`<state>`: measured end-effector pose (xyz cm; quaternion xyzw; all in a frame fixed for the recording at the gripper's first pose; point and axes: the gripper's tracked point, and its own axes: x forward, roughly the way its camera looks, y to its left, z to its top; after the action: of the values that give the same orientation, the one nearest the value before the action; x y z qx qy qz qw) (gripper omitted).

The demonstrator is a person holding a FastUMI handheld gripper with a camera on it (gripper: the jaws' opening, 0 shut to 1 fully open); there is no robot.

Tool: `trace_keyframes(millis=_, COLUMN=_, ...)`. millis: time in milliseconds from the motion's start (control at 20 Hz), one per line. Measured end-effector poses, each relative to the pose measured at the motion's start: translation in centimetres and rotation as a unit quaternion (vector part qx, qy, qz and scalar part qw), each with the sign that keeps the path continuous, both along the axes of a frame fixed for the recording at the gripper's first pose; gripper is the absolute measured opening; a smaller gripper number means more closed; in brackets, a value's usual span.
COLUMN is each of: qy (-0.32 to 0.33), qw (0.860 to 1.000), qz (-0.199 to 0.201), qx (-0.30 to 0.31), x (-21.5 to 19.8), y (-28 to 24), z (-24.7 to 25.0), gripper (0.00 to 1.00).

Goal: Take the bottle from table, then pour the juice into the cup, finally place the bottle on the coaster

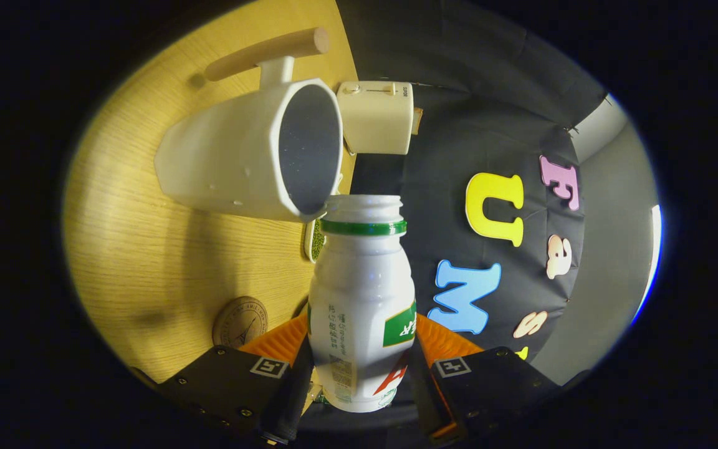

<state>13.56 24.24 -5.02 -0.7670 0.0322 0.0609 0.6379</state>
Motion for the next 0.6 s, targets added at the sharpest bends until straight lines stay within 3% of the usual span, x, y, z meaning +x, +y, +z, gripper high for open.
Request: trace_keyframes(millis=600, qy=-0.015, qw=0.999, qz=0.007, qx=-0.034, x=0.12, y=0.17, z=0.71, gripper=0.70)
